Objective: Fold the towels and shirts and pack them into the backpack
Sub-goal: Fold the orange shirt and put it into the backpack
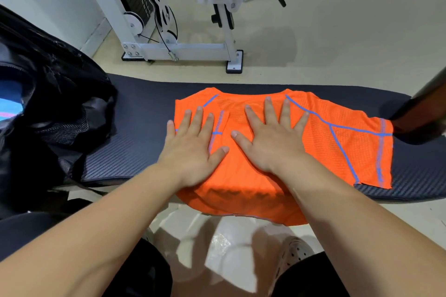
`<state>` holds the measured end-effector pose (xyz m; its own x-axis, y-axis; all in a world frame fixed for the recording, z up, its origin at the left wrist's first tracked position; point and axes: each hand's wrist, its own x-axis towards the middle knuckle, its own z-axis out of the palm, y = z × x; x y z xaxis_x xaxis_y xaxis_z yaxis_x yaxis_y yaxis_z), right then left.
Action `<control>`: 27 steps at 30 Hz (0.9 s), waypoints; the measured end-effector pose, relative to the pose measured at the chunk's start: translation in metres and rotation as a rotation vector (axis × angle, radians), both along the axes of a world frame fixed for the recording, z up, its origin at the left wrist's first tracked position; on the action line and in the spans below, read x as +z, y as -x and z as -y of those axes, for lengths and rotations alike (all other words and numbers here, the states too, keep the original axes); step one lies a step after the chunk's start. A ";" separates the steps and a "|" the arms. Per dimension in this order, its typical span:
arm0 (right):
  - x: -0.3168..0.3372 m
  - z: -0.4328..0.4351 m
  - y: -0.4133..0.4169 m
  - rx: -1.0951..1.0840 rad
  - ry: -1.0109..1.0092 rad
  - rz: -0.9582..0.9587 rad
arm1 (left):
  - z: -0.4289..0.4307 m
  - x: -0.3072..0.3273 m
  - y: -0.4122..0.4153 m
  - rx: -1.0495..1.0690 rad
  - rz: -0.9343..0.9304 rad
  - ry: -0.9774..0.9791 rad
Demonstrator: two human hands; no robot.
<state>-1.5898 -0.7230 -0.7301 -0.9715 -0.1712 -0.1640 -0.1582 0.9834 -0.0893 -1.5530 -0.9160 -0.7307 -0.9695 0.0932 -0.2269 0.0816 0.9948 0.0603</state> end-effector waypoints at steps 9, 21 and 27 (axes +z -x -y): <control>-0.005 0.023 0.015 0.026 0.026 -0.032 | 0.058 0.000 0.016 0.065 0.000 0.052; 0.030 -0.039 0.033 -0.195 0.118 -0.281 | 0.046 0.028 0.021 -0.050 -0.138 -0.039; 0.035 -0.115 0.025 -0.445 0.012 -0.176 | -0.046 0.037 0.024 -0.206 -0.134 -0.129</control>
